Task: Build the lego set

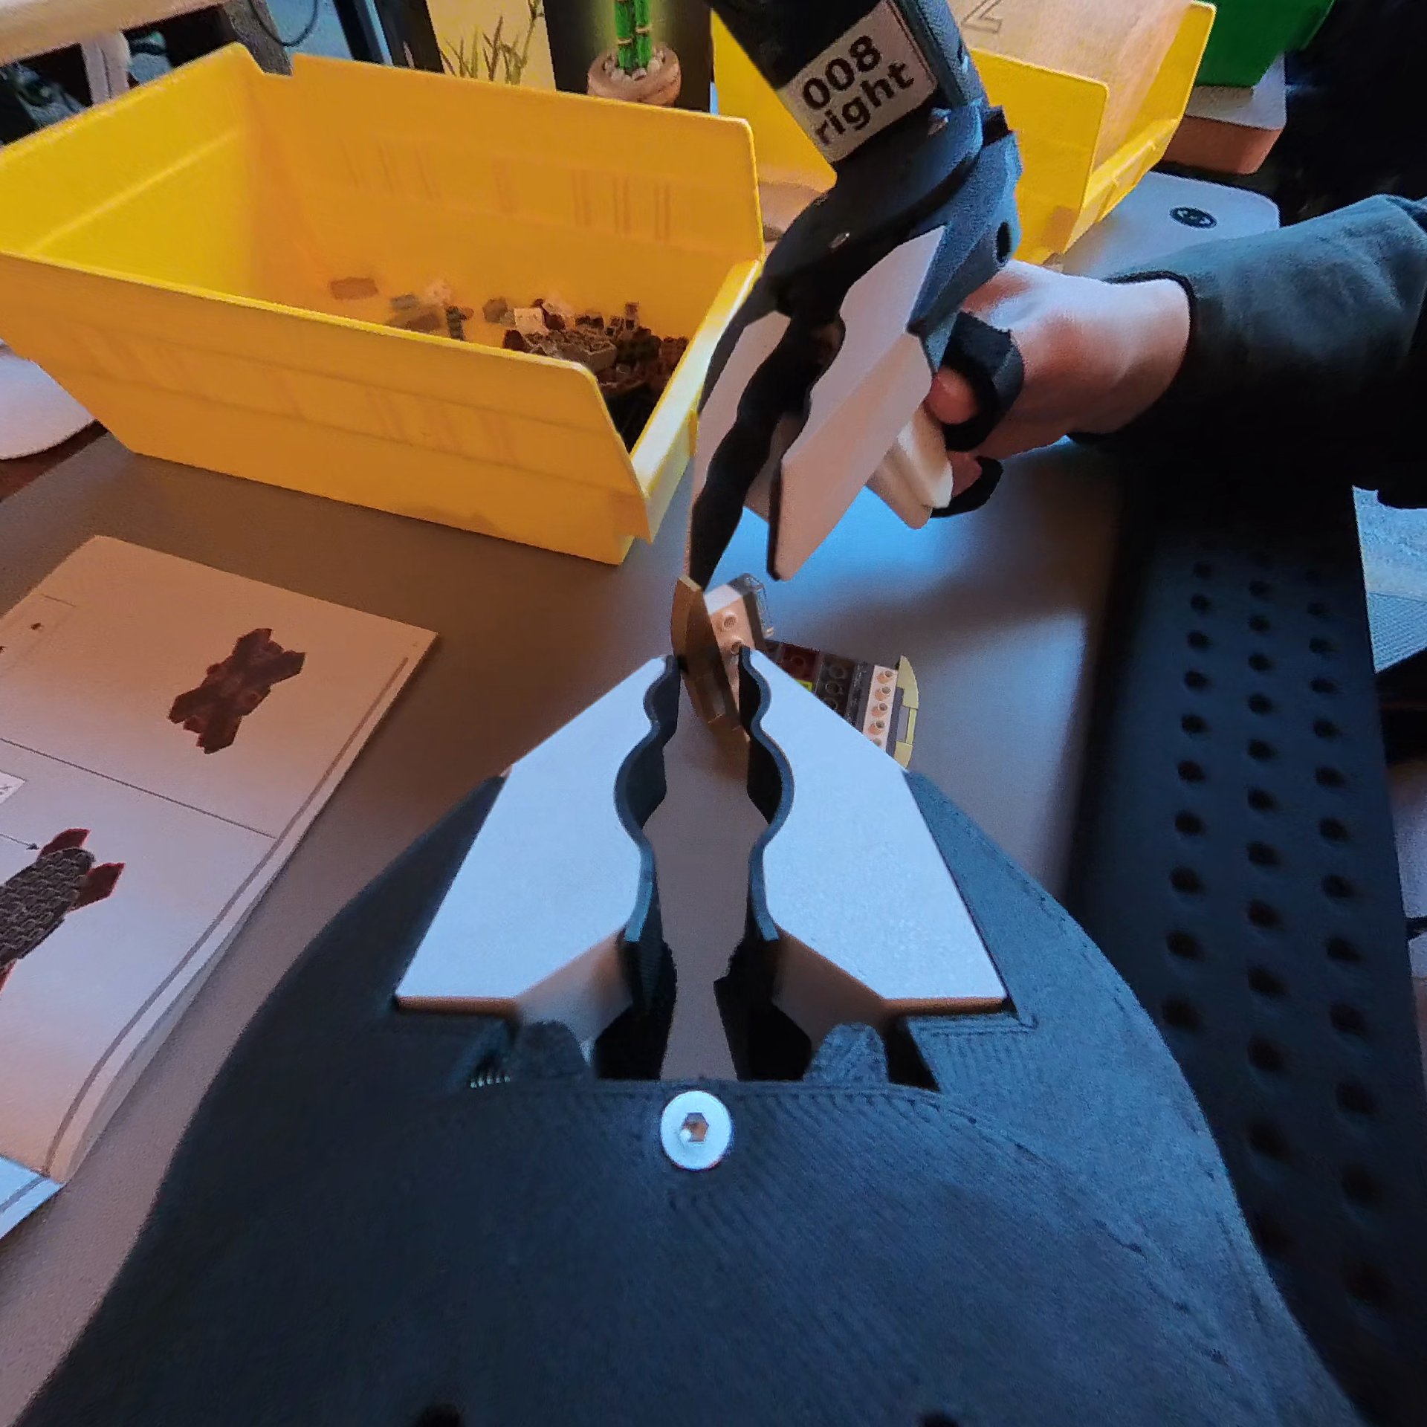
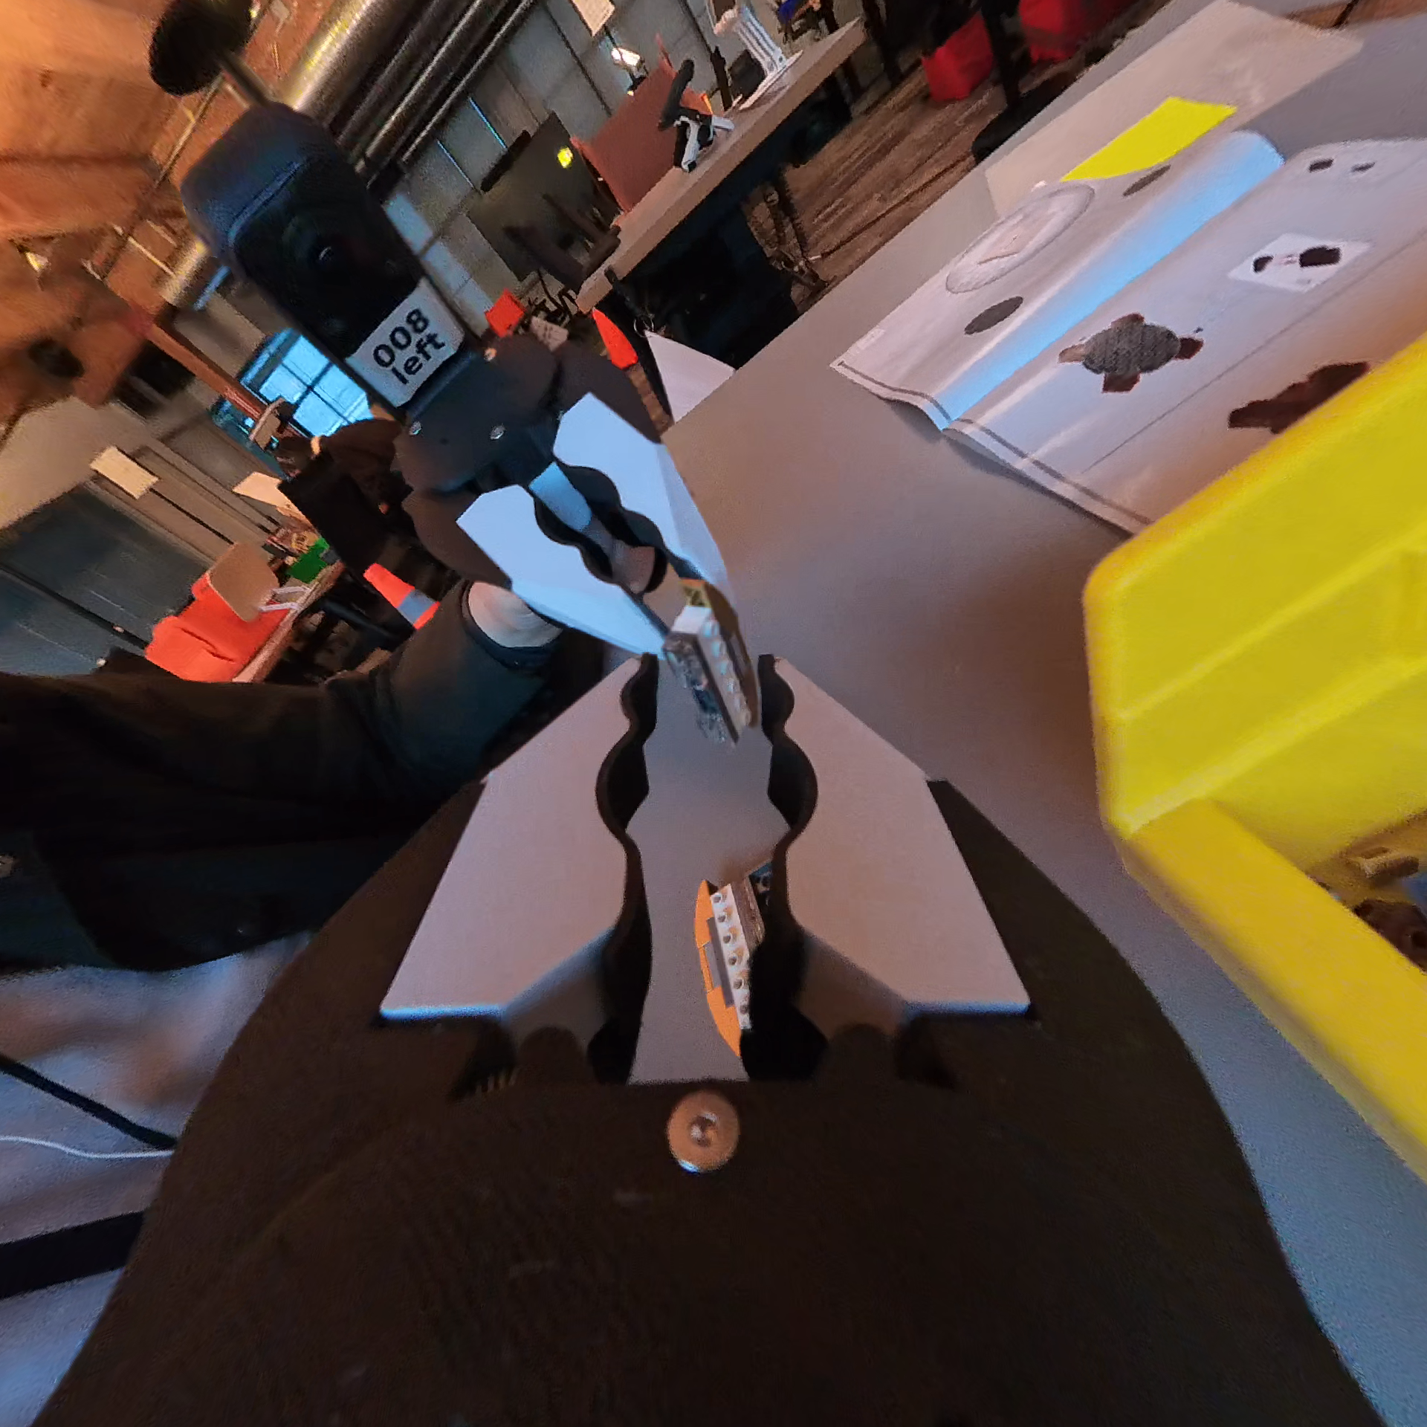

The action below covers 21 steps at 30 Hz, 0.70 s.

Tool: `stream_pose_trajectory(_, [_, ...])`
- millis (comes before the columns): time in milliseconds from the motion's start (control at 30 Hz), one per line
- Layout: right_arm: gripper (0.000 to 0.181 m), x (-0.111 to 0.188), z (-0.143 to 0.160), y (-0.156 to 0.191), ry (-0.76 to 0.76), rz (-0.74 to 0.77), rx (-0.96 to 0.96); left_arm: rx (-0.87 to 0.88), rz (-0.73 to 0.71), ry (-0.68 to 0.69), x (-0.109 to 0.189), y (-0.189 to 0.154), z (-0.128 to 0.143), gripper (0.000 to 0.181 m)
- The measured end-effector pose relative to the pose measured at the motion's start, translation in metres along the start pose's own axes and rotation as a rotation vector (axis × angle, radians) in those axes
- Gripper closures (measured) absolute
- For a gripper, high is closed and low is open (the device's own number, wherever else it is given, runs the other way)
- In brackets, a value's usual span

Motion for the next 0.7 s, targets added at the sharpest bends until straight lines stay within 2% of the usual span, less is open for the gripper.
stream_pose_trajectory(67, [0.157, -0.002, 0.002, -0.002, 0.009, 0.011, -0.019, 0.000, -0.003, 0.027, -0.004, -0.001, 0.002, 0.171])
stream_pose_trajectory(133, [0.158, -0.005, 0.003, -0.002, 0.015, 0.003, -0.028, -0.018, 0.004, 0.037, -0.008, -0.003, 0.004, 0.181])
stream_pose_trajectory(200, [0.161, -0.008, 0.005, -0.003, 0.050, 0.029, -0.009, -0.002, 0.013, 0.023, -0.009, -0.004, 0.002, 0.181])
stream_pose_trajectory(233, [0.172, -0.009, 0.007, -0.003, 0.074, 0.038, 0.009, 0.011, 0.029, 0.024, -0.010, -0.004, 0.002, 0.181])
stream_pose_trajectory(367, [0.173, -0.012, 0.009, -0.002, 0.137, 0.098, 0.079, 0.076, 0.097, -0.006, -0.010, -0.003, 0.003, 0.180])
stream_pose_trajectory(400, [0.173, -0.010, 0.007, -0.002, 0.116, 0.090, 0.074, 0.115, 0.125, -0.042, -0.008, -0.002, 0.000, 0.171])
stream_pose_trajectory(467, [0.174, -0.005, 0.001, 0.001, 0.063, 0.029, 0.025, 0.205, 0.172, -0.102, -0.005, 0.004, -0.003, 0.142])
stream_pose_trajectory(567, [0.174, -0.003, -0.002, 0.008, 0.031, -0.137, -0.081, 0.279, 0.294, -0.117, -0.007, 0.003, -0.003, 0.131])
stream_pose_trajectory(633, [0.174, -0.005, -0.001, 0.011, 0.036, -0.215, -0.124, 0.307, 0.409, -0.089, -0.012, -0.005, -0.001, 0.144])
stream_pose_trajectory(667, [0.174, -0.006, 0.000, 0.013, 0.045, -0.243, -0.133, 0.314, 0.475, -0.076, -0.013, -0.010, -0.001, 0.161])
stream_pose_trajectory(700, [0.174, -0.006, 0.000, 0.014, 0.047, -0.271, -0.137, 0.331, 0.503, -0.076, -0.015, -0.011, -0.001, 0.164])
Point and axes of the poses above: each gripper's, where its closed fingertips meet, x back along the fingers, z out of its underside, y = z × x across the jaws, the point moved 7 cm from there along x, back along the fingers, and after that the axes turned 5 degrees about y, right-handed, at the moved point
